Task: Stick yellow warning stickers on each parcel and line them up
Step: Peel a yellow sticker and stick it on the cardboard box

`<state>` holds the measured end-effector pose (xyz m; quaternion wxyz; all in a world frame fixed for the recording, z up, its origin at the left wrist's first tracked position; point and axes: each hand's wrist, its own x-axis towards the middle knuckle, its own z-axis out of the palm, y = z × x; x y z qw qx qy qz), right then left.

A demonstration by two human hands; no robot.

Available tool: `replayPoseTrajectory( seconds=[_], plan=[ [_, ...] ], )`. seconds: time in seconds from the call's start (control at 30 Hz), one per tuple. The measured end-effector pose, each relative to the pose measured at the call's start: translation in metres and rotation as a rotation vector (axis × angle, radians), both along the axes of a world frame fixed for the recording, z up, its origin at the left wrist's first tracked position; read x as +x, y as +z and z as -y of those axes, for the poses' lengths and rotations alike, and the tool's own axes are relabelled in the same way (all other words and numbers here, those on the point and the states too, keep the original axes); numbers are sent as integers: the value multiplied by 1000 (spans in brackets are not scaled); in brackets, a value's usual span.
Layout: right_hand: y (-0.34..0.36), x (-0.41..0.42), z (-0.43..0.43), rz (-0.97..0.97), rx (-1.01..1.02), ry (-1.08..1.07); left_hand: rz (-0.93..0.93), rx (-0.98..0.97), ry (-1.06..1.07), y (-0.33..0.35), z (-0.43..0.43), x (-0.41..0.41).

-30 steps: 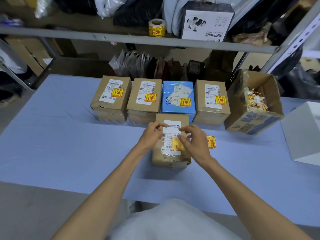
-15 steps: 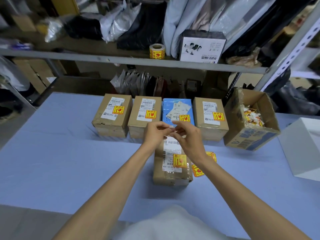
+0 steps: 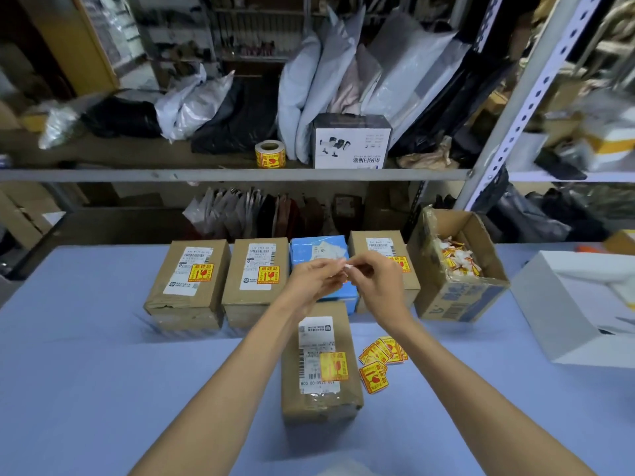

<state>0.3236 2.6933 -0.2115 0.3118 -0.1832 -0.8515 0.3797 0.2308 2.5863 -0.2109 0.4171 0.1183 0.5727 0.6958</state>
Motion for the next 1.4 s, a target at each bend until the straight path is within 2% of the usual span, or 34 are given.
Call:
replayPoseTrajectory(
  seconds=[0.17,0.27,0.37,0.53,0.67,0.77,0.87,0.9,1.03,1.13,1.27,1.4],
  plan=[
    [0,8,11,-128,-448,-2,-170,-36,-12,3,0,-4],
    [2,8,13,-168,-547,30,-329,-41,57,2,4,-2],
    [1,6,10,-149,-544,27,-452,-69,93,-1,4,1],
    [1,-1,4,-162,-555,-33,-427,-16,72,1,2,4],
    [1,-4,3,-194,-521,-99,-455,-48,102,1,-5,5],
    [3,0,6,-159,-385,-130,-498,-100,170,-1,-11,8],
    [3,7,7,-84,-196,-34,-504,-118,200,-1,-13,9],
    [4,10,6,-75,-215,-7,-502,-114,198,-1,-13,9],
    [8,20,-7,-129,-521,-27,-483,-86,122,2,-15,11],
    [9,28,-14,-131,-576,-21,-480,-47,14,5,-18,14],
    [2,38,-24,-98,-454,-125,-507,-50,-146,3,-27,19],
    [-2,49,-42,-13,-200,-207,-488,-82,-144,2,-52,33]
  ],
)
